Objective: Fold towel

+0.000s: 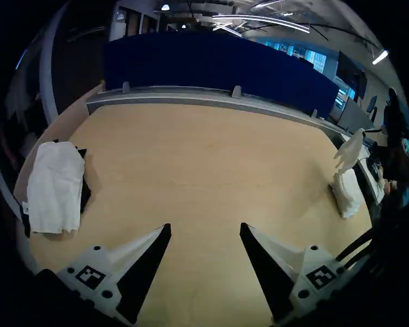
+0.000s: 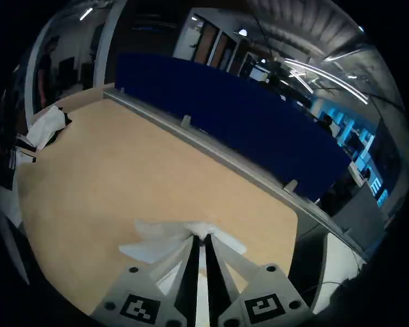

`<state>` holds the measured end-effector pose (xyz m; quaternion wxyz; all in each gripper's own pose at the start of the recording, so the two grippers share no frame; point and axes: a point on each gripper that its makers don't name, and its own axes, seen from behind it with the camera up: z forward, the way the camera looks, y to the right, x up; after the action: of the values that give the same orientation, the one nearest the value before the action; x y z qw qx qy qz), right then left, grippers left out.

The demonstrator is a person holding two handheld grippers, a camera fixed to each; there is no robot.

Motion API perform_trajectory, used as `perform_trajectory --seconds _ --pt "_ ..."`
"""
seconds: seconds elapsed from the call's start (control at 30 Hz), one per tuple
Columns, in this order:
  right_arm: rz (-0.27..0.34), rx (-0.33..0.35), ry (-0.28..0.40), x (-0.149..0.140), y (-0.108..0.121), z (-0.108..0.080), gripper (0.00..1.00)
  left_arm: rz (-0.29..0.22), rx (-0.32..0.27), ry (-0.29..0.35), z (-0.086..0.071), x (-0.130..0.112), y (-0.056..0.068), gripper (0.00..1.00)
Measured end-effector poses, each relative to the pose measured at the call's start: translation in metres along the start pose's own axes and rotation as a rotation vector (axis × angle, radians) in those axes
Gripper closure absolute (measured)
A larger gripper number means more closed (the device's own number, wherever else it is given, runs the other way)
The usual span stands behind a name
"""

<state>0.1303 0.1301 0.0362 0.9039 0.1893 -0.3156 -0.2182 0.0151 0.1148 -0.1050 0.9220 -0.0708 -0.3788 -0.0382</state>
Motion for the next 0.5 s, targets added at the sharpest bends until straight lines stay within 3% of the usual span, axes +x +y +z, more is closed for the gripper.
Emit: perform_trajectory --seconds 0.5 --pt "0.065 -0.017 -0.041 -0.060 0.012 -0.013 0.93 0.043 -0.020 -0.010 0.006 0.006 0.031 0.06"
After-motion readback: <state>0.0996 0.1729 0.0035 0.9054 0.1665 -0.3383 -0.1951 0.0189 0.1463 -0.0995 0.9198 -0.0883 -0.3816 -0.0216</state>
